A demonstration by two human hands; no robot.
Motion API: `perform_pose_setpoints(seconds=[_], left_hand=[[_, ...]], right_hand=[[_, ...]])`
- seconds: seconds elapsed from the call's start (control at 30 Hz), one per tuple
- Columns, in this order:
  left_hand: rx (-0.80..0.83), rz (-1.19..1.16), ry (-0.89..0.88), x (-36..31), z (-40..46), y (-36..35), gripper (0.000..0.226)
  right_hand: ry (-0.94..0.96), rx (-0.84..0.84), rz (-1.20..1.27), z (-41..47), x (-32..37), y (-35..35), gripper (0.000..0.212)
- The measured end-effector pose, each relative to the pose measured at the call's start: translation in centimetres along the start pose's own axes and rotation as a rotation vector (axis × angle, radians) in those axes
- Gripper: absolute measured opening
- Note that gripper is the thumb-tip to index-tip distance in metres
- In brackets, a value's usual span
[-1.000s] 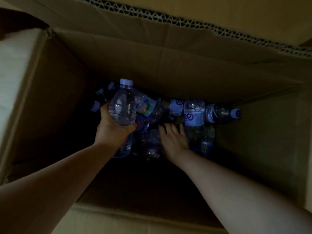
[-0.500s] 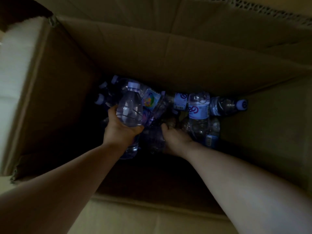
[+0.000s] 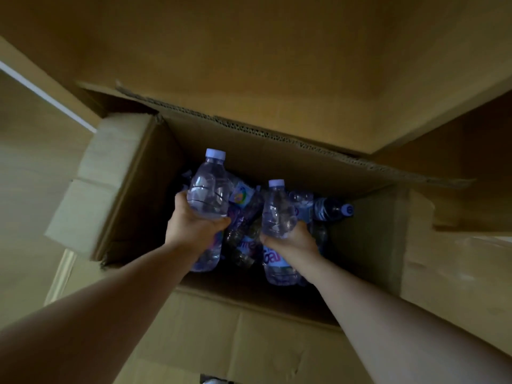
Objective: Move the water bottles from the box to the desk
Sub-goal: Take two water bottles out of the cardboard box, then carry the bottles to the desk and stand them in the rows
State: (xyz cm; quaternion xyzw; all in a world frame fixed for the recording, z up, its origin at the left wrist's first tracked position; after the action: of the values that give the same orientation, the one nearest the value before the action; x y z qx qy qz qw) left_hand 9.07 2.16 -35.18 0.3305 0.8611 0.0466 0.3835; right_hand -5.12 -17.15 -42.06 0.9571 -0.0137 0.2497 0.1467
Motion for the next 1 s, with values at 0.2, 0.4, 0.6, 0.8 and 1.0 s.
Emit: perform_pose_setpoints(seconds=[0.2, 0.4, 0.6, 0.8, 1.0], left_hand=[[-0.057, -0.043, -0.002, -2.9, -5.9, 3.2, 0.063], [-0.140, -0.080, -0.018, -4.9, -12.3, 7.7, 0.061], [-0.220, -0.199, -0.030, -6.7, -19.4, 13.8, 0.062], [-0.339, -0.395, -0.020, -7.0, -26.8, 20.0, 0.058], [-0.508, -0.559, -0.038, -5.0, -34.2, 27.0, 0.059]], right_hand=[[0.058, -0.055, -0.019, -8.4, 4.9, 2.1, 0.062], [0.107, -0.077, 0.036, -15.6, 10.4, 2.1, 0.063], [0.243, -0.216, -0.043, -23.9, 17.8, 2.0, 0.058], [0.368, -0.220, -0.127, -32.5, 25.1, -0.6, 0.059], [0.464, -0.187, -0.255, -40.1, 30.3, -6.9, 0.057]])
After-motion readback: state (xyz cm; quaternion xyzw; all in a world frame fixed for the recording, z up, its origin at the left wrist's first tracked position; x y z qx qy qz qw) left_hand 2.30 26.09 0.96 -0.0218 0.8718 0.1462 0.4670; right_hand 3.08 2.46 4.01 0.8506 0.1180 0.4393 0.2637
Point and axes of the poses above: each hand's wrist, its own z-axis towards the middle knuckle, its own y-axis out of the back of the hand, x = y × z, the point moved 8 cm from there along z, towards the middle knuckle, and after that the axes turned 8 degrees about x, right-handed, at the moved point
